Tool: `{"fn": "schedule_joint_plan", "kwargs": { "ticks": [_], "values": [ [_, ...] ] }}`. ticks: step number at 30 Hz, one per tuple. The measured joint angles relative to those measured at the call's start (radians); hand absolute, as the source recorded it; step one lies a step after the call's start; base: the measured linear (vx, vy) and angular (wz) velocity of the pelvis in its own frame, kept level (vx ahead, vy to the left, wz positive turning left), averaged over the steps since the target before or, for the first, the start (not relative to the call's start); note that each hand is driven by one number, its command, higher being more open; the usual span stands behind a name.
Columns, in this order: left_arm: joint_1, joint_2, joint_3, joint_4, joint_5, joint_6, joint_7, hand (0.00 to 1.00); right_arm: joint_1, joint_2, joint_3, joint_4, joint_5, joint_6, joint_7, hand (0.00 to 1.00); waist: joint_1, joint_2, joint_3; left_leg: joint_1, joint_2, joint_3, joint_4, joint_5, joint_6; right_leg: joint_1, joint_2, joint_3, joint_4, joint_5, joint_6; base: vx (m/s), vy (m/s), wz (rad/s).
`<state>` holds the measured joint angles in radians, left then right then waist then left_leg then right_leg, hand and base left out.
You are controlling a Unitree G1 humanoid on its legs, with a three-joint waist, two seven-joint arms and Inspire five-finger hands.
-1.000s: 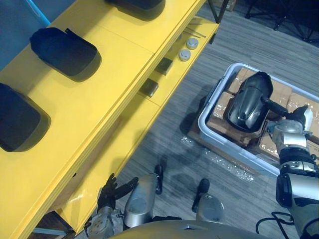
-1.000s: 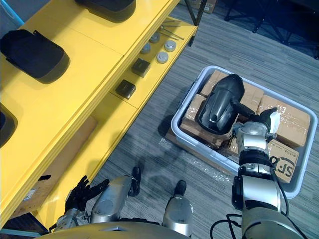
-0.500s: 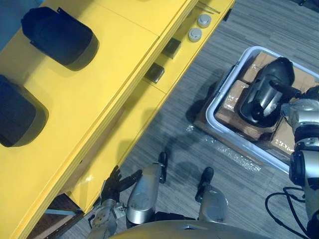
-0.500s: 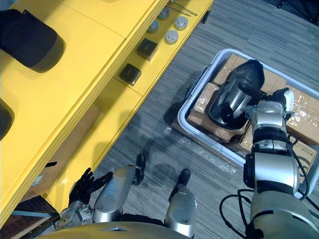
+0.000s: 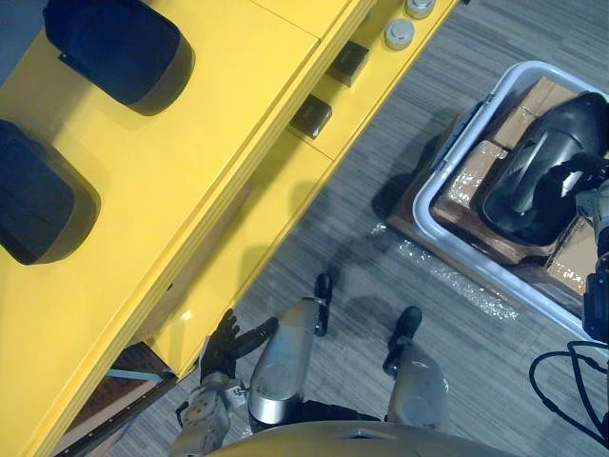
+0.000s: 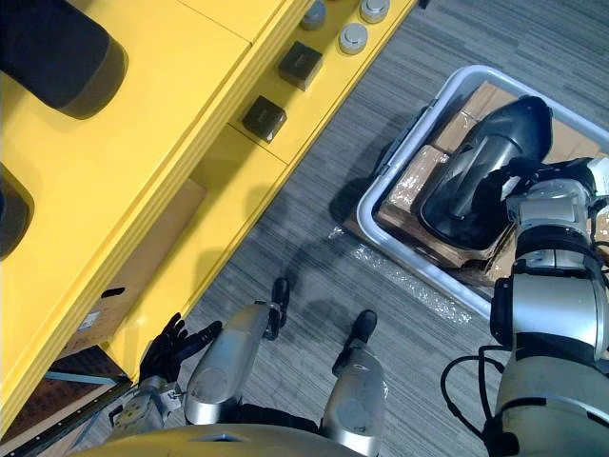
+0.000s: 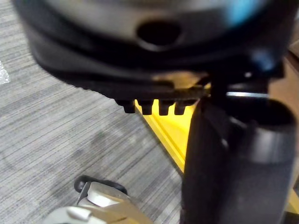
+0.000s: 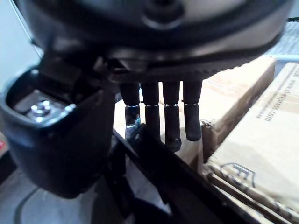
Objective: Walk over and take three plastic housings, then place them on the shelf
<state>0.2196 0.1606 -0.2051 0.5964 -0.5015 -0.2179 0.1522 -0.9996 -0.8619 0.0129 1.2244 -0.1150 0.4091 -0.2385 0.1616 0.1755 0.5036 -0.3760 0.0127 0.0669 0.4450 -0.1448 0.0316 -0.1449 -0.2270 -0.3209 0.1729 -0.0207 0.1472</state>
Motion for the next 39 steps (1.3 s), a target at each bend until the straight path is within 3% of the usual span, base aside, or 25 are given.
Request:
{"fn": "schedule_joint_plan", "kwargs": {
  "ticks": [10, 17, 23, 27, 29, 31, 34, 39],
  "values": [
    [-0.018, 0.007, -0.033, 0.000, 0.000, 0.000, 0.018, 1.00, 0.007, 0.018, 0.031, -0.004, -0.078, -0.020, 0.021, 0.00, -0.002, 0.012, -0.001, 0.000, 0.012, 0.036, -0.016, 0.007, -0.001, -0.032, 0.003, 0.036, -0.001, 0.009, -0.003, -0.01, -0.010, -0.11],
    [-0.018, 0.008, -0.033, -0.011, 0.000, -0.001, 0.018, 1.00, 0.046, 0.033, 0.031, -0.010, -0.077, -0.111, -0.093, 0.00, -0.008, 0.012, -0.001, 0.017, 0.003, 0.039, -0.070, 0.042, -0.006, -0.039, -0.004, 0.035, -0.001, 0.013, -0.006, 0.00, -0.004, 0.00],
    [-0.009, 0.005, -0.045, -0.169, 0.013, -0.004, 0.018, 1.00, 0.184, 0.033, 0.024, -0.238, -0.077, -0.146, -0.179, 0.00, -0.059, 0.007, 0.001, 0.046, 0.002, 0.037, -0.099, 0.056, -0.007, -0.020, -0.002, 0.034, -0.004, 0.016, -0.010, 0.00, -0.005, 0.01],
    [-0.017, 0.006, -0.057, -0.382, 0.062, 0.000, 0.018, 1.00, 0.290, 0.036, -0.012, -0.409, -0.079, -0.175, -0.254, 0.00, -0.096, -0.008, 0.006, 0.065, 0.007, 0.042, -0.107, 0.056, -0.008, 0.000, 0.005, 0.036, -0.020, 0.023, -0.013, 0.00, -0.001, -0.04],
    [-0.024, 0.014, -0.065, -0.486, 0.081, 0.017, 0.026, 1.00, 0.367, 0.064, -0.046, -0.514, -0.115, -0.191, -0.327, 0.00, -0.120, -0.031, 0.006, 0.089, 0.010, 0.044, -0.120, 0.058, -0.010, 0.019, 0.008, 0.037, -0.023, 0.023, -0.013, 0.02, -0.015, -0.04],
    [-0.034, 0.028, -0.074, -0.517, 0.081, 0.037, 0.031, 1.00, 0.406, 0.098, -0.067, -0.563, -0.117, -0.205, -0.373, 0.00, -0.142, -0.054, 0.004, 0.110, 0.017, 0.045, -0.124, 0.056, -0.013, 0.040, 0.016, 0.038, -0.032, 0.024, -0.015, 0.02, -0.024, -0.05],
    [-0.059, 0.052, -0.103, -0.522, 0.085, 0.078, 0.033, 1.00, 0.454, 0.118, -0.096, -0.623, -0.130, -0.213, -0.415, 0.00, -0.145, -0.076, -0.001, 0.124, 0.025, 0.051, -0.137, 0.060, -0.023, 0.050, 0.027, 0.049, -0.046, 0.031, -0.024, 0.00, -0.023, -0.09],
    [-0.108, 0.064, -0.148, -0.523, 0.115, 0.096, 0.027, 1.00, 0.476, 0.134, -0.099, -0.682, -0.157, -0.225, -0.419, 0.00, -0.161, -0.089, -0.010, 0.130, 0.035, 0.050, -0.144, 0.068, -0.032, 0.057, 0.039, 0.051, -0.056, 0.036, -0.031, -0.02, -0.017, -0.02]
  ]
}}
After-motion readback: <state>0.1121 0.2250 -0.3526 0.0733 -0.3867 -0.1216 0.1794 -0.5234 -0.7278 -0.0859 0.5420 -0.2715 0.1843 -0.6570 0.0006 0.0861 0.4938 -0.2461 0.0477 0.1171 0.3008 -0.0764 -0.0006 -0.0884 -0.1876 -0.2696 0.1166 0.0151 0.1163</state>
